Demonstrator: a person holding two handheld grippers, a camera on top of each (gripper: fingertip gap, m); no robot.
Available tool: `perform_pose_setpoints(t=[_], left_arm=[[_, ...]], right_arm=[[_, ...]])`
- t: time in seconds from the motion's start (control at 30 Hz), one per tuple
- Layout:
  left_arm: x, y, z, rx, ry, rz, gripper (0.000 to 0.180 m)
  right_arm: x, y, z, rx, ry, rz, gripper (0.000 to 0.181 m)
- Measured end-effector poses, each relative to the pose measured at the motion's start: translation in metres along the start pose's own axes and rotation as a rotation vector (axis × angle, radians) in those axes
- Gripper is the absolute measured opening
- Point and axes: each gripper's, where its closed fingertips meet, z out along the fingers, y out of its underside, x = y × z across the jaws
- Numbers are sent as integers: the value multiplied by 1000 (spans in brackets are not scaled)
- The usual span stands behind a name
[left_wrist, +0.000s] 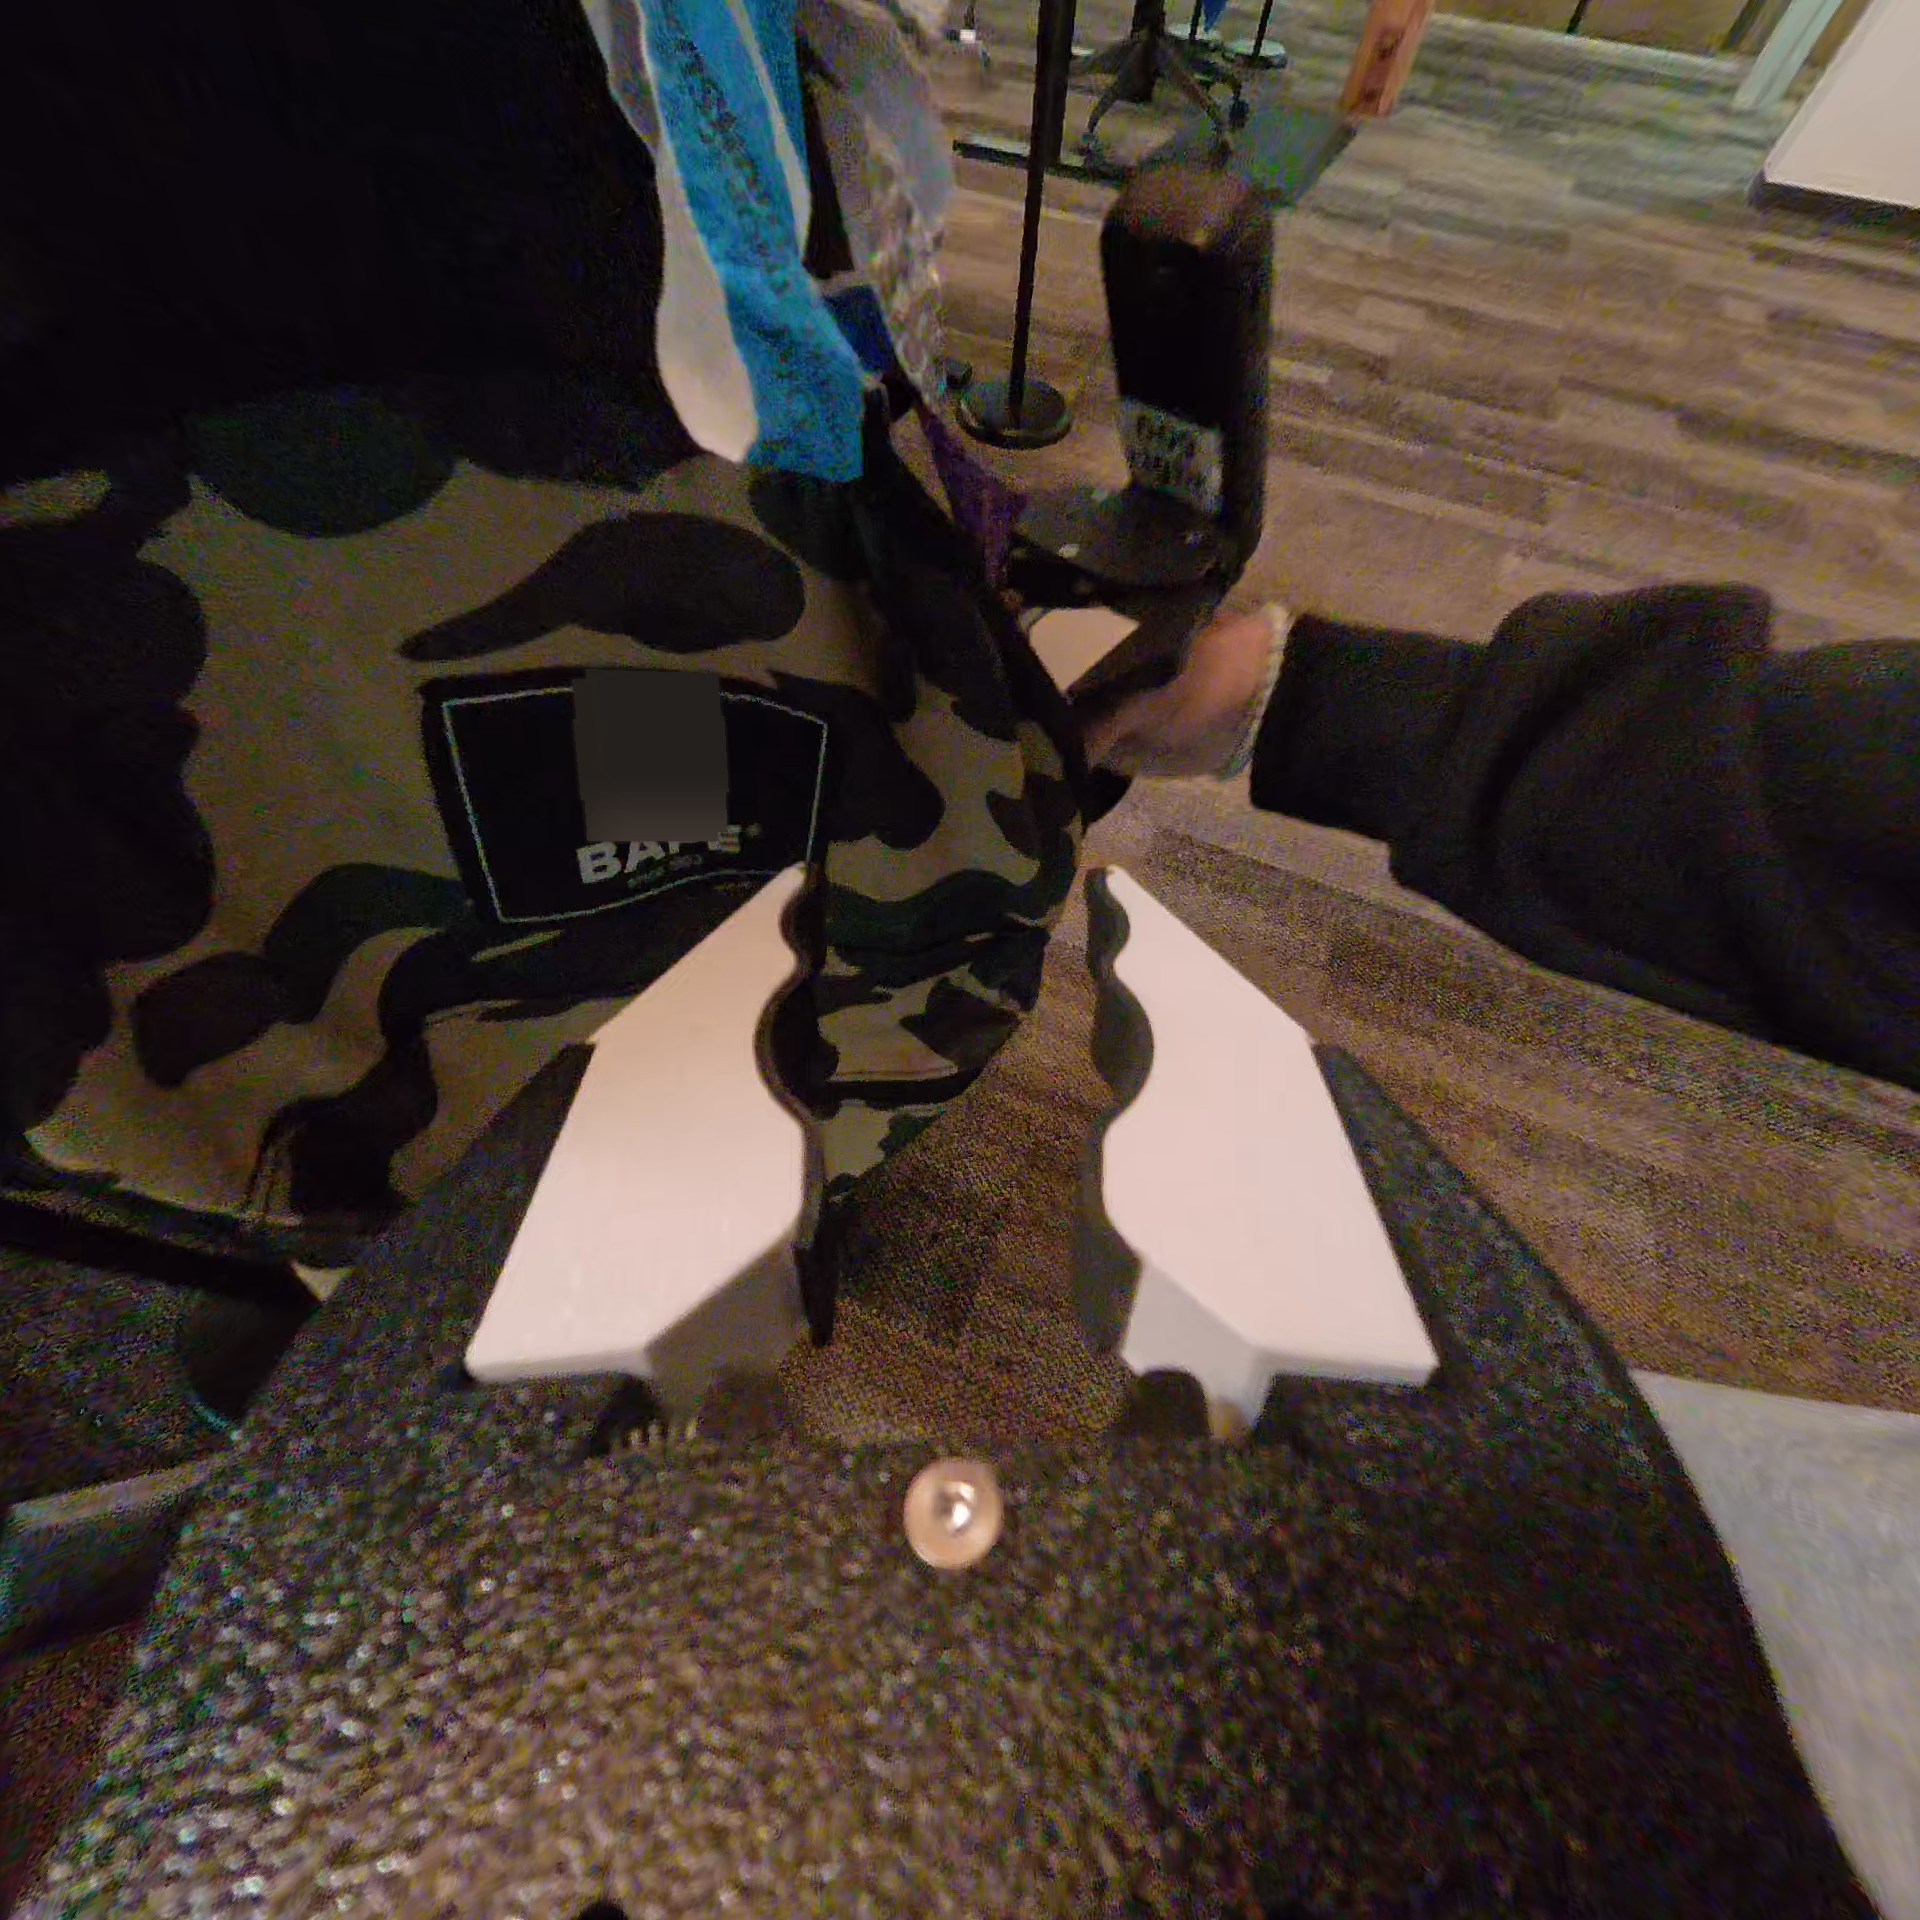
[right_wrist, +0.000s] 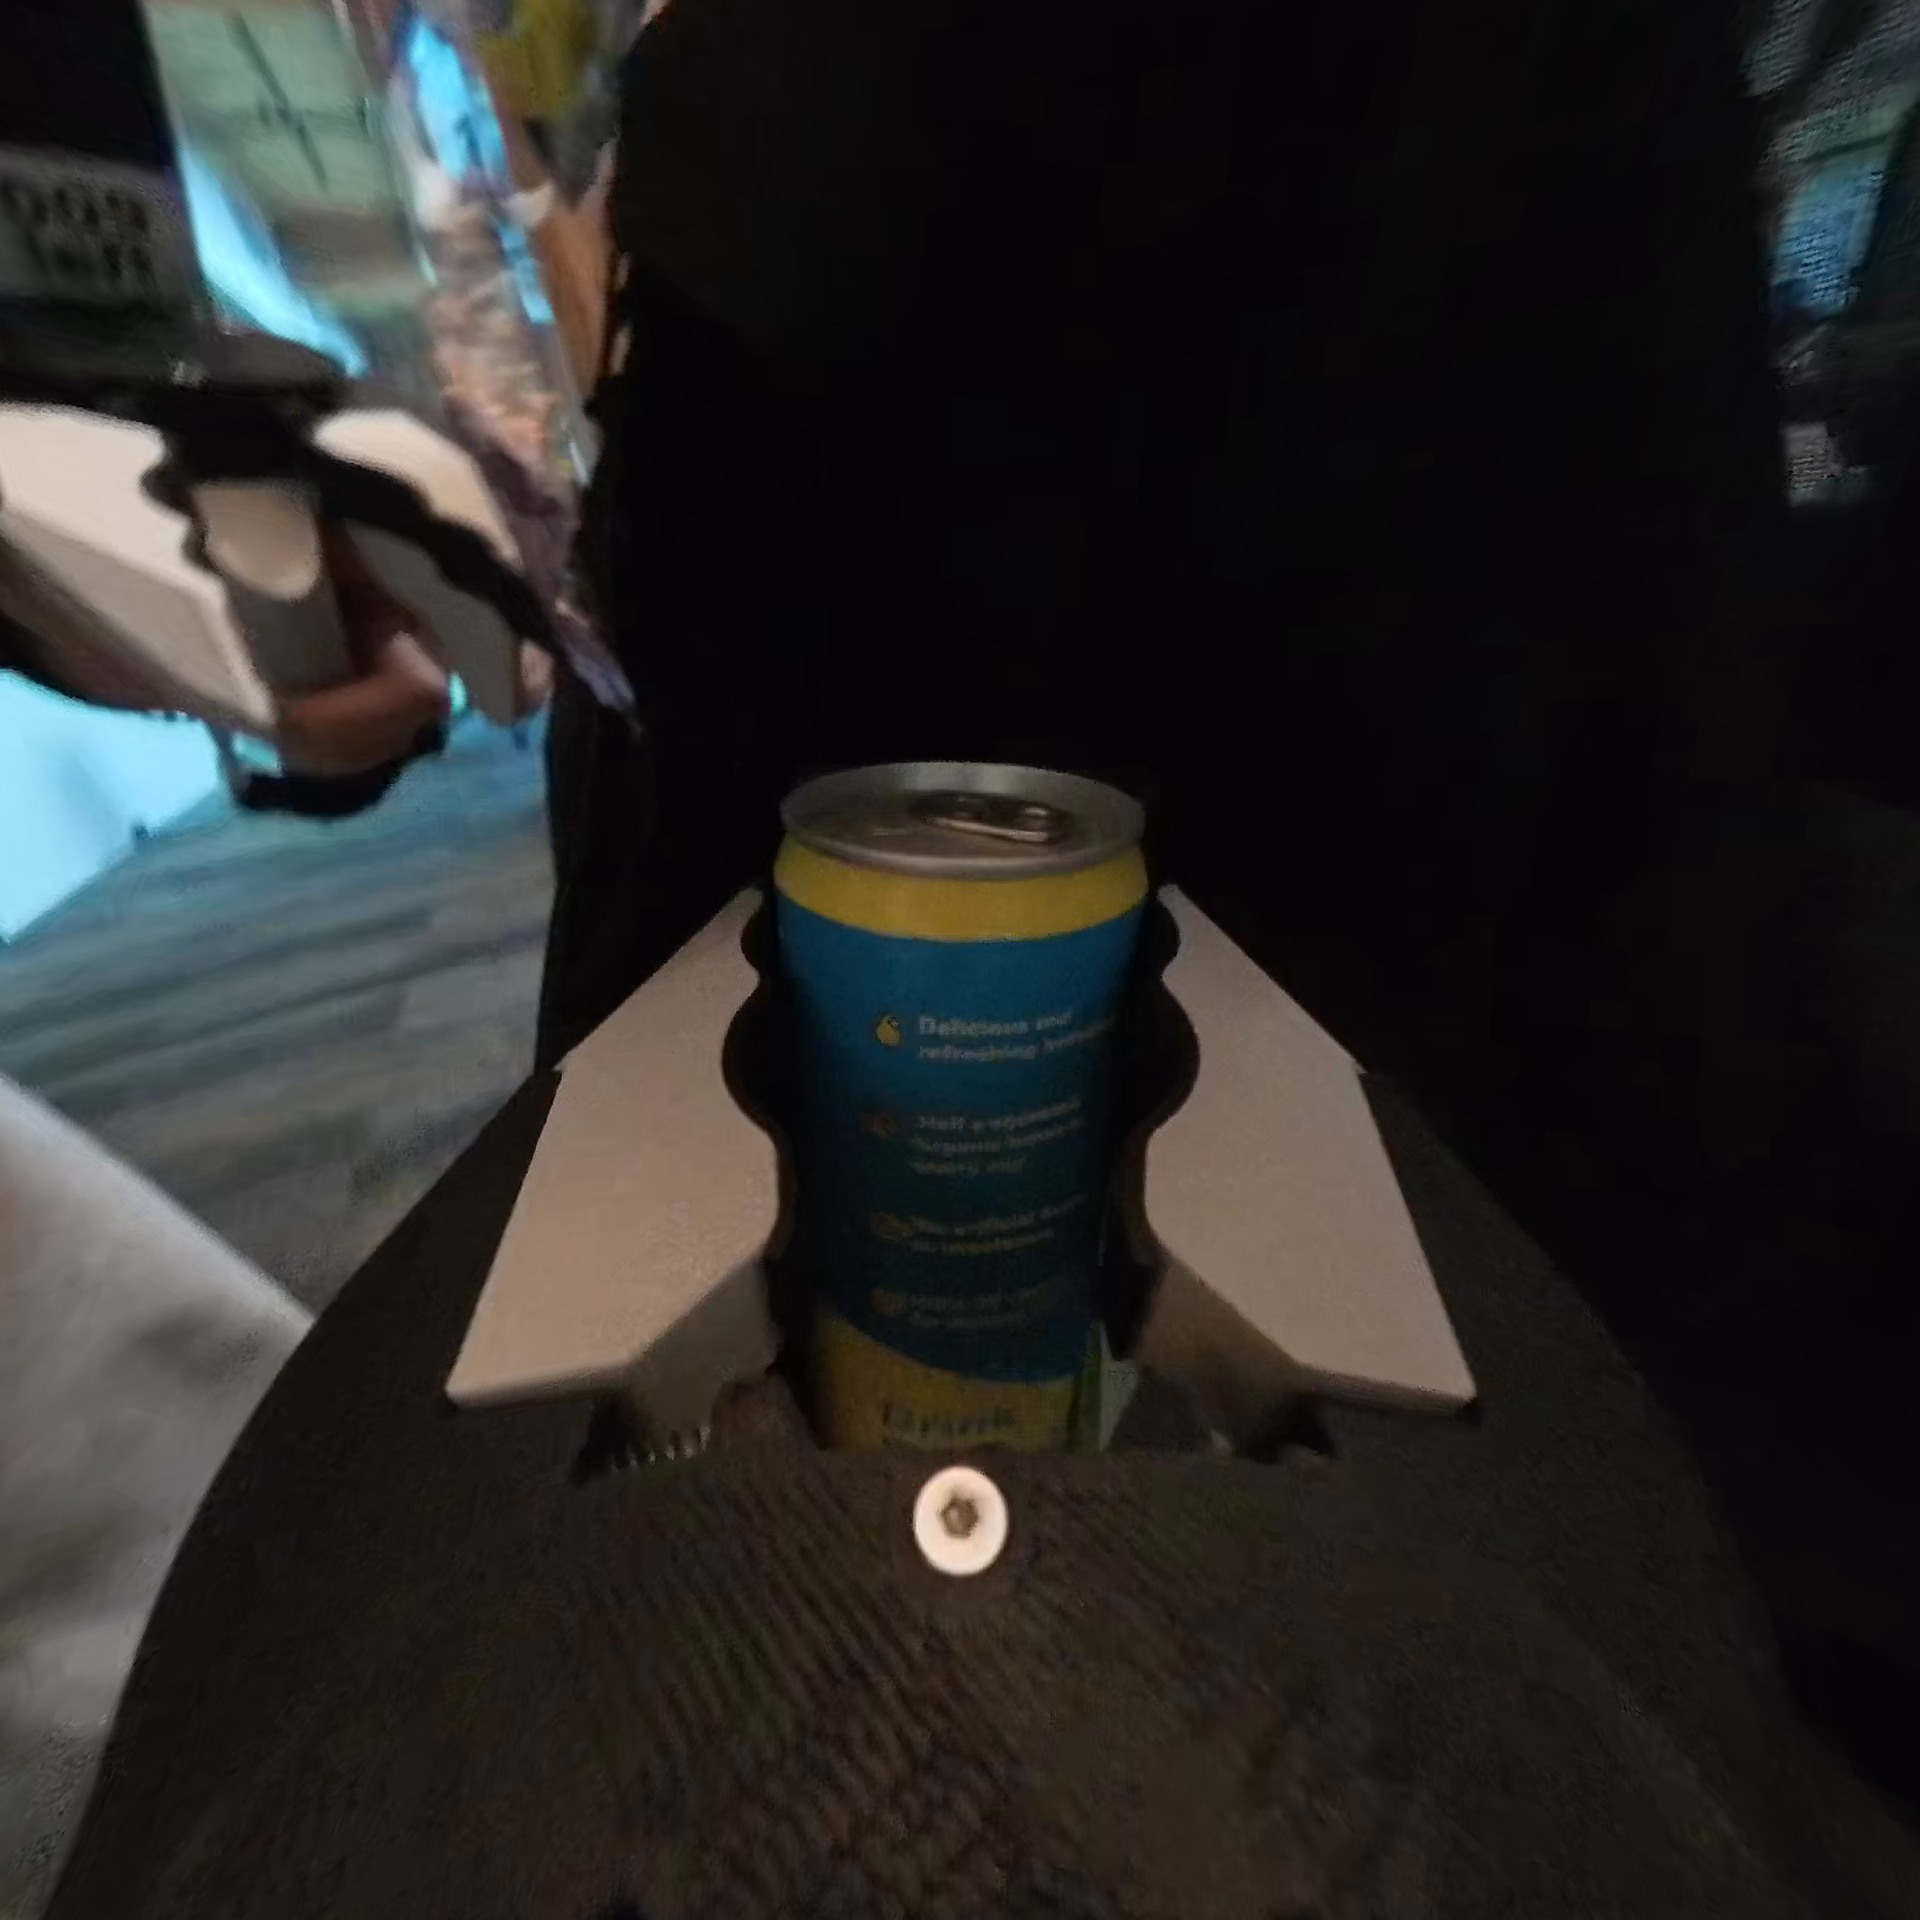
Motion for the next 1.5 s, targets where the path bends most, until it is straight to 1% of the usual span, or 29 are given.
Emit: perform_pose_setpoints(t=[0.03, 0.1, 0.13, 0.2, 0.27, 0.37, 0.47, 0.5, 0.57, 0.67, 0.7, 0.73, 0.77, 0.83, 0.87, 0.93, 0.97, 1.07, 1.1, 1.17, 1.2, 1.27, 1.3, 1.33, 1.37, 1.4, 1.47, 1.5], left_arm=[[-1, 1, -1, -3, -2, 0, 48], [-4, 3, -3, -3, -16, -1, 47], [-7, 3, -3, -1, -24, -6, 47], [-10, 1, -2, -1, -46, -4, 46], [-12, -8, 2, 0, -83, 54, 49], [9, -34, 9, 19, -50, 240, 44], [32, -88, 11, 15, -3, 504, 40], [34, -107, 13, -15, -6, 609, 38], [34, -134, 22, -137, 18, 840, 35], [31, -164, 41, -301, 39, 1162, 38], [32, -165, 49, -375, 62, 1232, 42], [31, -155, 54, -490, 103, 1274, 49], [27, -139, 57, -628, 145, 1299, 56], [10, -112, 58, -878, 151, 1366, 60], [-2, -105, 60, -969, 119, 1427, 63], [-17, -97, 69, -1088, 68, 1524, 67], [-15, -92, 74, -1126, 93, 1508, 68], [2, -79, 100, -1151, 203, 1371, 67], [-2, -75, 108, -1198, 213, 1369, 73], [-26, -63, 119, -1336, 221, 1416, 76], [-41, -55, 119, -1435, 220, 1421, 75], [-65, -43, 117, -1606, 205, 1387, 77], [-72, -36, 114, -1675, 225, 1339, 71], [-79, -31, 111, -1740, 223, 1292, 60], [-88, -31, 114, -1773, 174, 1282, 27], [-96, -33, 121, -1769, 119, 1280, 9], [-98, -37, 130, -1739, 73, 1186, 4], [-93, -40, 138, -1694, 63, 1136, 3]], right_arm=[[-3, 0, -3, -46, -18, -34, 67], [-8, 0, -12, -107, -54, -77, 66], [-8, 0, -16, -113, -60, -84, 66], [-7, -1, -20, -79, -51, -70, 66], [-9, -2, -26, -60, -17, -69, 66], [-9, 0, -34, -84, 87, -88, 67], [-12, -1, -42, -96, 170, -109, 67], [-13, -1, -42, -82, 188, -106, 67], [-16, -1, -41, -42, 214, -90, 67], [-15, -2, -45, -15, 277, -69, 66], [-15, -2, -46, -9, 301, -65, 66], [-16, -2, -48, -3, 325, -64, 66], [-16, -3, -49, 7, 345, -59, 66], [-16, -3, -51, 29, 371, -52, 66], [-17, -3, -53, 39, 377, -50, 66], [-18, -2, -58, 67, 394, -43, 66], [-19, -1, -62, 84, 406, -37, 66], [-18, -1, -68, 121, 445, -23, 66], [-18, -1, -68, 130, 454, -22, 66], [-19, 0, -69, 144, 470, -13, 66], [-19, 0, -69, 152, 480, -4, 66], [-18, 0, -70, 163, 496, 6, 66], [-18, 0, -70, 165, 502, 5, 66], [-17, 0, -70, 169, 505, 7, 67], [-17, 0, -70, 171, 505, 9, 67], [-17, -1, -70, 176, 502, 15, 66], [-15, -1, -68, 175, 492, 35, 66], [-14, -2, -65, 165, 481, 40, 67]])
